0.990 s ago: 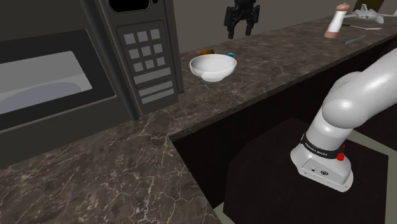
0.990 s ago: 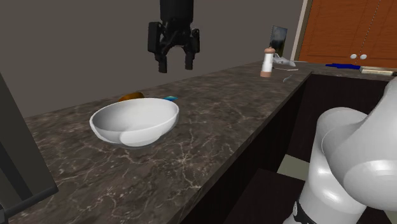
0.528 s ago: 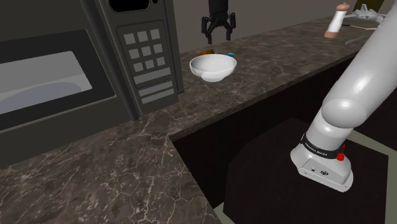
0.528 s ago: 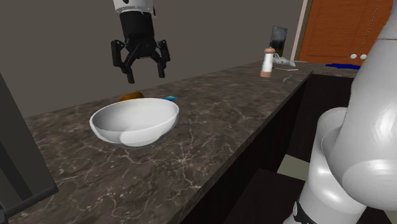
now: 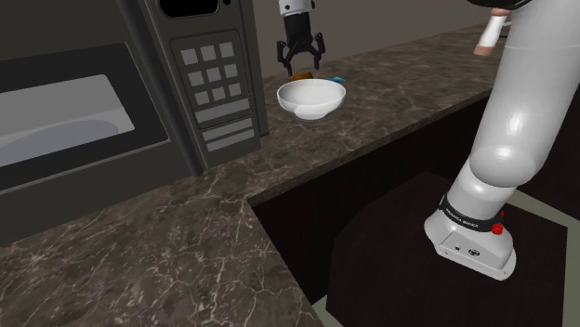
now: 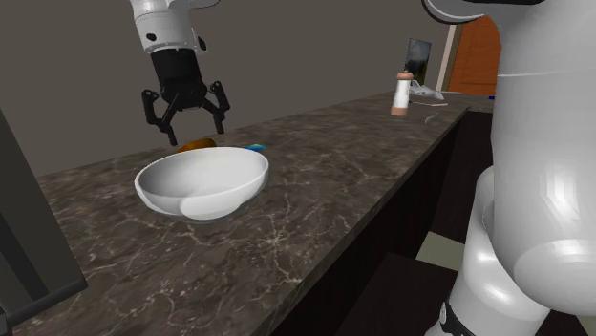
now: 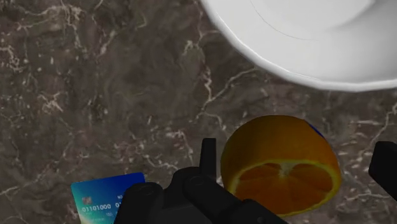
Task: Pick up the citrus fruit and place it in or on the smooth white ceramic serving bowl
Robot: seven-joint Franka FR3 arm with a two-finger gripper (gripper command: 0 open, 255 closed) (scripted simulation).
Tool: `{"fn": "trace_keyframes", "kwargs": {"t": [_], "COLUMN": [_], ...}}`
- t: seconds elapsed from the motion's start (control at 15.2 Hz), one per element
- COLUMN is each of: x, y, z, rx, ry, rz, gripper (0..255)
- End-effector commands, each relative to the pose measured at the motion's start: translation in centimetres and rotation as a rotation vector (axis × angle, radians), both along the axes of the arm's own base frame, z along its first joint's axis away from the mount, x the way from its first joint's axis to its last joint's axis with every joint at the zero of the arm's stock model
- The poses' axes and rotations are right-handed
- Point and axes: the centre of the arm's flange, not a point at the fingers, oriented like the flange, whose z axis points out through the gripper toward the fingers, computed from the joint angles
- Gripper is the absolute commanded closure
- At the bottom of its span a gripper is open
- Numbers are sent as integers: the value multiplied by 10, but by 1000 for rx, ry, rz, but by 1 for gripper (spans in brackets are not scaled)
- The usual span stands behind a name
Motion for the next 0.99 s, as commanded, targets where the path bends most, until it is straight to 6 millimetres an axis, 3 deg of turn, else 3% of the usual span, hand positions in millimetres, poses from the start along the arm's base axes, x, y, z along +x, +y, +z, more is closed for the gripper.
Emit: {"fn": "trace_keyframes", "kwargs": {"t": [0.0,0.26,0.73,0.79,0.92], "x": [-1,-5,-5,-5,-5], "y": [1,2,2,2,2], "z": [-10,-29,-29,-29,-29], "rx": [0,0,0,0,0], "ry": [2,2,2,2,2], "rz": [-2,-2,-2,-2,-2], "gripper": [0,0,0,255,255]}}
